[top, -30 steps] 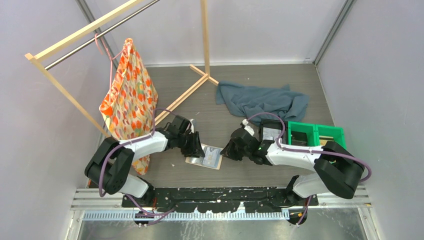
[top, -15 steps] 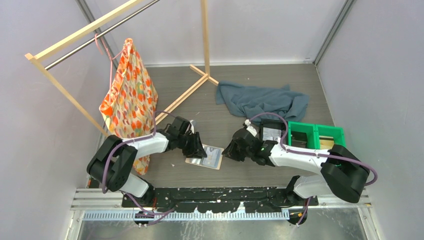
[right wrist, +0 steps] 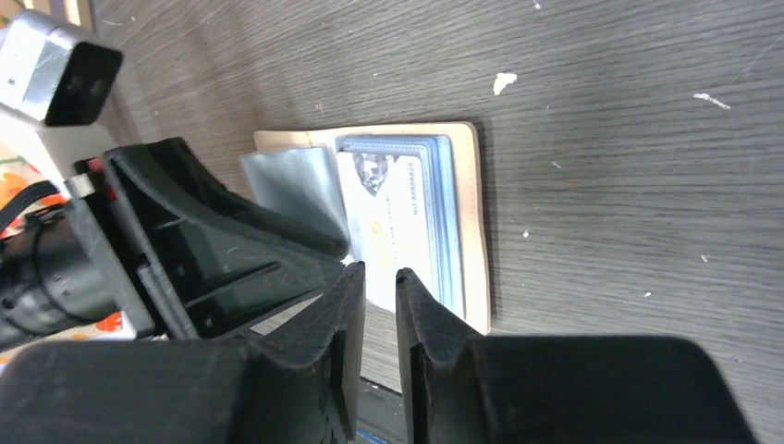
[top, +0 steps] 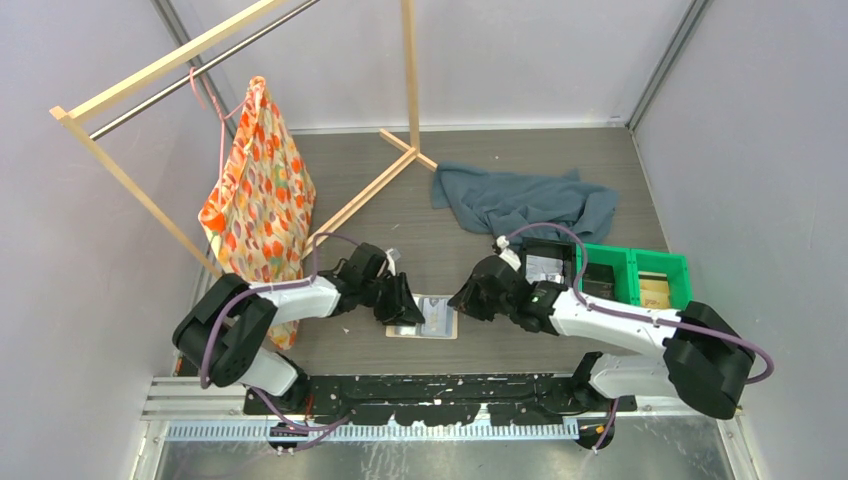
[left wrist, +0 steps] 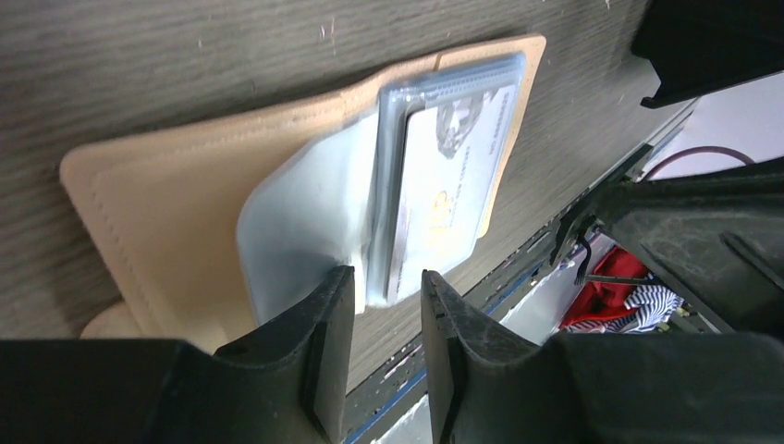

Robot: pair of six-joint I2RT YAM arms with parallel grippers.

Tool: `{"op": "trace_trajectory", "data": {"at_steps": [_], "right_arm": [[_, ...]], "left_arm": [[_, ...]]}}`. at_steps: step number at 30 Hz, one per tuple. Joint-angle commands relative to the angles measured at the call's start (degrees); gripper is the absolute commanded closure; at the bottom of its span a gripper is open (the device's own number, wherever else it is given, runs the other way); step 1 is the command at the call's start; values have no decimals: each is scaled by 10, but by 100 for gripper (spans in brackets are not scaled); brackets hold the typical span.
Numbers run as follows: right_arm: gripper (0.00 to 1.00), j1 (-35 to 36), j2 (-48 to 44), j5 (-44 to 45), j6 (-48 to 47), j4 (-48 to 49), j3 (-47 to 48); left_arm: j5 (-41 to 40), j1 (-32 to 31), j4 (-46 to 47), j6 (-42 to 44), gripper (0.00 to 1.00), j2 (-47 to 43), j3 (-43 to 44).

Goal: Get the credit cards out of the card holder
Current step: Remove the credit card from the card holder.

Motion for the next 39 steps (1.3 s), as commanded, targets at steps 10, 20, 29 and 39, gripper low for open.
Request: {"op": "trace_trajectory", "data": {"at_steps": [10,20,29,39], "right_arm": [[80,-2,124,-57,-37,52,51],[80,-2,100,-40,-26,58,19],[80,-2,98,-36,-19,67,6],[80,-2,124,-42,-26,81,11]], "left_arm": [[-26,1,-19,-13,65,-33,8],[-18,1,-4,-19,59,-28,12],[-31,-2,1,6,58,-35,9],[-66,-7,-46,53,54,-64,23]]}}
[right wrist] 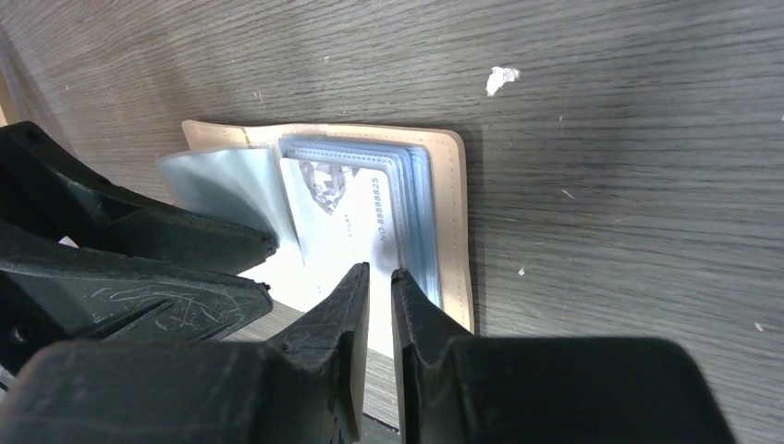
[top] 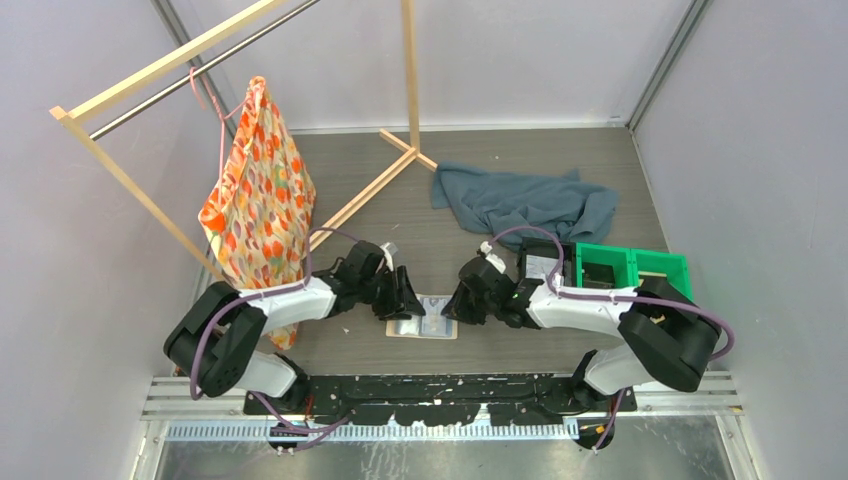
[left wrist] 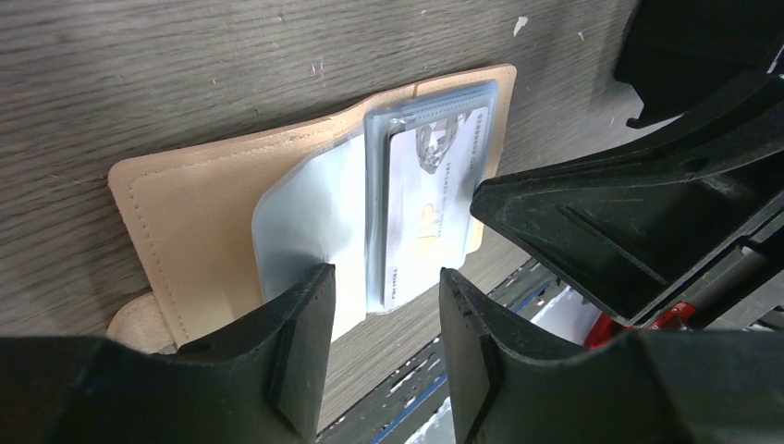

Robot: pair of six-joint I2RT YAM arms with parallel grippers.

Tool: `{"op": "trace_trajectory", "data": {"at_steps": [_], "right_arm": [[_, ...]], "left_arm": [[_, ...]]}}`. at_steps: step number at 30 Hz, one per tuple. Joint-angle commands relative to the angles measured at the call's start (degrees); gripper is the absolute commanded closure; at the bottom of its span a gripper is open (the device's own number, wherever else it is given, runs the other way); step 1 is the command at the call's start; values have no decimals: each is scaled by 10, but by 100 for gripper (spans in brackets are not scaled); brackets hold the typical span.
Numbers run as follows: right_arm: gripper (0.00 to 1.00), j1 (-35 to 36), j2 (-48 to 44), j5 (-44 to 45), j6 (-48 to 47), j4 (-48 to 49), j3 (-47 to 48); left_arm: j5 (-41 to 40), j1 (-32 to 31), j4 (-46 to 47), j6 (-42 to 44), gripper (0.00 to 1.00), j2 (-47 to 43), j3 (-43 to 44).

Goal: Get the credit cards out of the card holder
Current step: Remove the credit card from the card holder.

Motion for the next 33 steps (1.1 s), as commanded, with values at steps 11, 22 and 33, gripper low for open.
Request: {"op": "trace_trajectory", "data": {"at_steps": [11,22,33], "right_arm": [[80,0,33,-6,-1,37,8],[80,-1,49,-14,3,59,6],[81,0,66,-16,8,78,4]], "left_arm": [[5,-4,-62,52,46,-4,30],[16,-4,-20,42,57,13,17],[21,-4,0,32,68,38,10]]}}
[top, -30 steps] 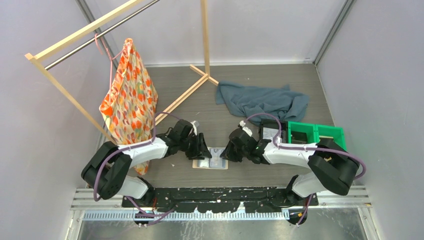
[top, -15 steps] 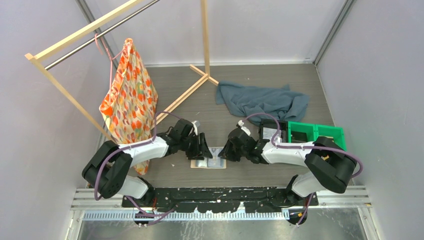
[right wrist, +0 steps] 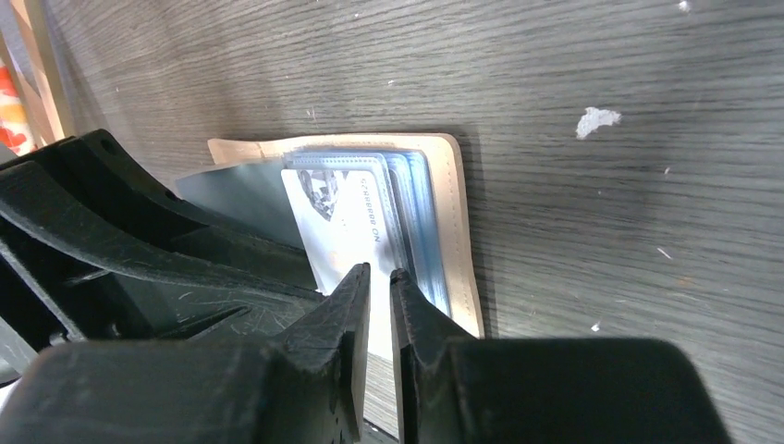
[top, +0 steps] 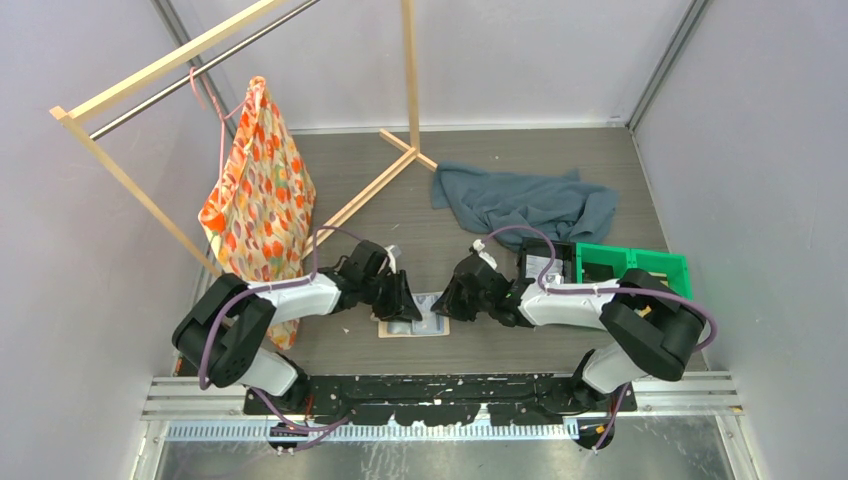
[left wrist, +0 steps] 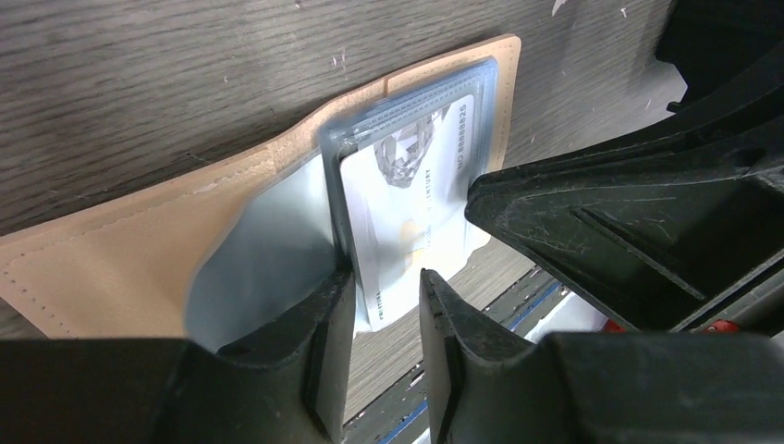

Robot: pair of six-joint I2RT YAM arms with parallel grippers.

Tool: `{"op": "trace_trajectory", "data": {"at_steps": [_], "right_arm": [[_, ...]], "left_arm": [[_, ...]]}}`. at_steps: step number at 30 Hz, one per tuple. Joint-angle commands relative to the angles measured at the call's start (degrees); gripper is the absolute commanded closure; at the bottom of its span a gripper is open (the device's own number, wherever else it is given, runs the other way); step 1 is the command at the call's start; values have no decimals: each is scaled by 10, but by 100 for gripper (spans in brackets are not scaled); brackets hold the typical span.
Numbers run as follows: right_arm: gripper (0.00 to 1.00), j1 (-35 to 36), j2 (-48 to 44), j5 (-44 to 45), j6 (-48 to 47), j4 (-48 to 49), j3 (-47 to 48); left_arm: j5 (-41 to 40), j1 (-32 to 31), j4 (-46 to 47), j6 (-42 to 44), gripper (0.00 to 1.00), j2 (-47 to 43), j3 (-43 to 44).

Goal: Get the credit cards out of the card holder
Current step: Remove the credit card from the card holder.

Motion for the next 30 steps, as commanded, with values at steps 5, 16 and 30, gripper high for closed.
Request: {"op": "trace_trajectory", "data": {"at_steps": [5,16,30], "right_arm": [[81,0,23,-15,4,-4,0],[81,0,34,-20,8,4,-4],[81,0,33,-12,15,3,-24]], "left_arm": [[-7,-2,28,-14,82,1,-16],[7,10,63,-5,99,-1,-35],[24,29,48,18,99,-58,-78]]}}
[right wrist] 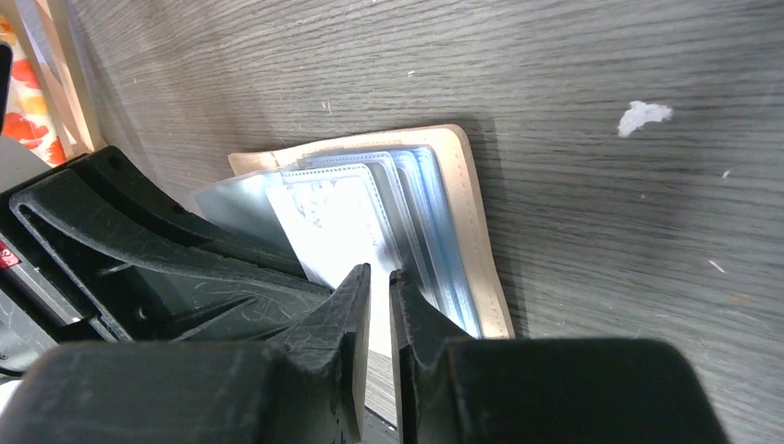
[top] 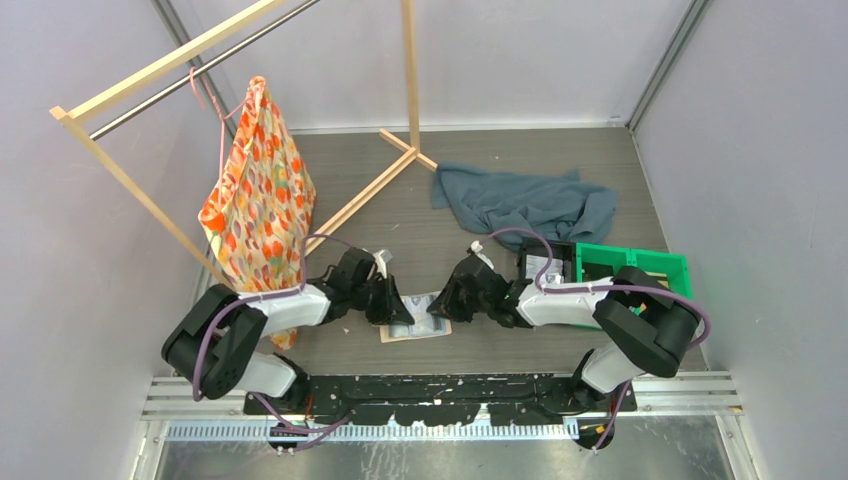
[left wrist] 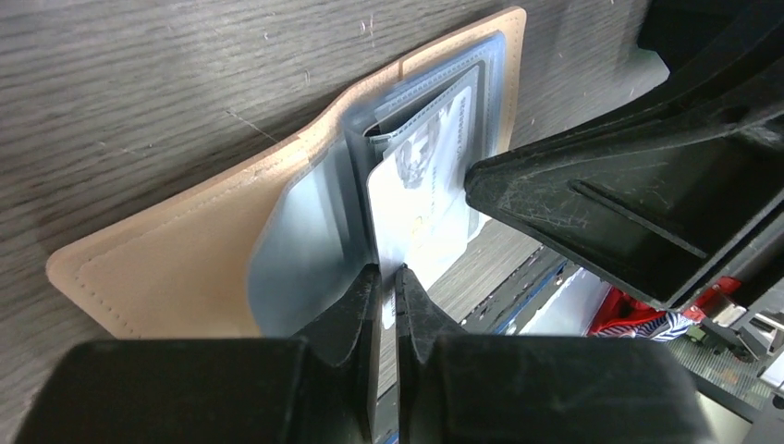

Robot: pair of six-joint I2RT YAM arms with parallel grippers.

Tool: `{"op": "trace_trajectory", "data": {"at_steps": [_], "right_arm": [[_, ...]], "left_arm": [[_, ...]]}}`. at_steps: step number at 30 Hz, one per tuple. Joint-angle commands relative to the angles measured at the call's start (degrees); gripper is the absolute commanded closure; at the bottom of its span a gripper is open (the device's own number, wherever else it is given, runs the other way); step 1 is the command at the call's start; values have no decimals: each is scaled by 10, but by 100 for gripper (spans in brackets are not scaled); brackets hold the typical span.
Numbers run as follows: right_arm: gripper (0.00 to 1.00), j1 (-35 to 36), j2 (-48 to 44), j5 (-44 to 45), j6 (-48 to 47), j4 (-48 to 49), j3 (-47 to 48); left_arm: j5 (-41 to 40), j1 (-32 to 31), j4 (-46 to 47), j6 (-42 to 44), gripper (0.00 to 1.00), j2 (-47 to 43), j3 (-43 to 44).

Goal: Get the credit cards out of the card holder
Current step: Remove the credit card from the card holder.

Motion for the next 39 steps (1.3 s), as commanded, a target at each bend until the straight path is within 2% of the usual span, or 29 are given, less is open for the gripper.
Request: {"op": "trace_trajectory", "data": {"at_steps": [1,18,29,32,37,39], "right_arm": [[81,3,18,10,-3,-33,-17],[81,-2,1,17,10,-29,-48],[81,-3,-16,17,4,-32,-44],[76,-3,-30,12,-2,-26,-40],[61,-3,-33,7,-5,-28,-36],[58,-3,-28,4,-5,-24,-38]], "left_arm": [[-3,5,-14,19,99,-32,-15],[-39,23,-58,1,99,-84,-44],[-19,25,-36,-14,99,-104,-57],[7,25,14,-27,100,-96,-69],[28,25,69,-44,100,-70,-78],[31,25,80,-49,100,-62,-78]]}}
